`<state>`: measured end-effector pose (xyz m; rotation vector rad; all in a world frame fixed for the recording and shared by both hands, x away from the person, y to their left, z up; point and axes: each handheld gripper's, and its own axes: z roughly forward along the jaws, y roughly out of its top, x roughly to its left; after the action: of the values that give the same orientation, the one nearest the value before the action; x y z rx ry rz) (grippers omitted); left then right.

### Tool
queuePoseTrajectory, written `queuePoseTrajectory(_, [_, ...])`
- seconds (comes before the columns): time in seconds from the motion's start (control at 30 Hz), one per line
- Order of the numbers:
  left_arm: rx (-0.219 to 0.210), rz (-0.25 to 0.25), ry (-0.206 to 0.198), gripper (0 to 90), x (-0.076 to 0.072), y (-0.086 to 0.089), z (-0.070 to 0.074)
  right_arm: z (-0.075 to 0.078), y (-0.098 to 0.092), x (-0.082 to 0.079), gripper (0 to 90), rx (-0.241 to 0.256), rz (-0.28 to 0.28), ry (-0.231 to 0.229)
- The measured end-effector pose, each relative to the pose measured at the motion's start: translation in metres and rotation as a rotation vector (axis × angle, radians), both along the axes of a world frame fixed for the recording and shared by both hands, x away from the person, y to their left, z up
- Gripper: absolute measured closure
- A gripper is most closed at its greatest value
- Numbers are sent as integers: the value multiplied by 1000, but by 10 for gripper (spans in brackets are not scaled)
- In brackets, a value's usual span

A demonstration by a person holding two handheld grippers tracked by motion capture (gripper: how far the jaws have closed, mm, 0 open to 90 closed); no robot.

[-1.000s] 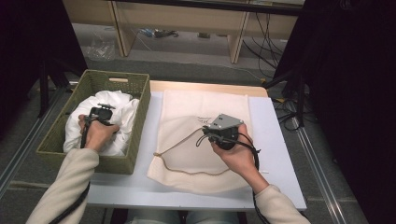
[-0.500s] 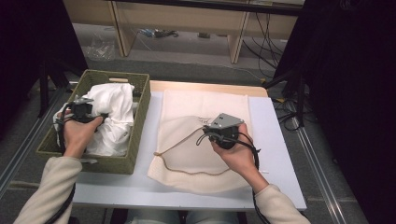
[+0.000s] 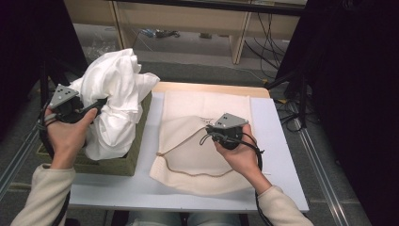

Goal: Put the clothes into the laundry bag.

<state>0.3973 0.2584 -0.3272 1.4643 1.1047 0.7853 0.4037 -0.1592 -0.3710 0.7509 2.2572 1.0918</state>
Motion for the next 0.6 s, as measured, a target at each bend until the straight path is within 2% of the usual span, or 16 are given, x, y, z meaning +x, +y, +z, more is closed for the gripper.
queuePoseTrajectory(0.07, [2, -24, -32, 715, -9, -5, 9, 0, 0, 0, 892, 6, 2, 3])
queuePoseTrajectory(0.1, [-1, -52, -51, 715, -17, -10, 17, 1, -1, 1, 892, -2, 0, -21])
queuePoseTrajectory(0.13, [-10, -67, -60, 714, -21, -12, 20, 1, -1, 0, 892, 4, -2, -12])
queuePoseTrajectory(0.2, [-21, -106, -65, 715, -30, -16, 27, 1, -1, 0, 892, 5, -4, -12])
queuePoseTrajectory(0.23, [-21, -106, -65, 715, -30, -16, 27, 1, 0, 0, 892, 7, -6, -7])
queuePoseTrajectory(0.27, [-53, -153, -63, 715, -38, -20, 32, 1, 0, 0, 892, 7, 1, -2])
queuePoseTrajectory(0.3, [-53, -153, -63, 715, -38, -20, 32, 1, 0, 0, 892, 7, 1, -2])
queuePoseTrajectory(0.33, [-62, -191, -79, 715, -45, -25, 36, 1, 0, 0, 892, 9, 0, -3])
queuePoseTrajectory(0.4, [-62, -210, -83, 715, -49, -28, 38, 1, 0, 0, 892, 9, -1, -3])
queuePoseTrajectory(0.47, [-44, -258, -105, 716, -60, -38, 44, 2, -1, 1, 892, 9, -7, -18])
queuePoseTrajectory(0.5, [-44, -258, -105, 716, -60, -38, 44, 2, -1, 1, 892, 9, -7, -18])
queuePoseTrajectory(0.6, [-53, -322, -109, 716, -72, -47, 50, 3, -2, 0, 892, 12, -11, -12])
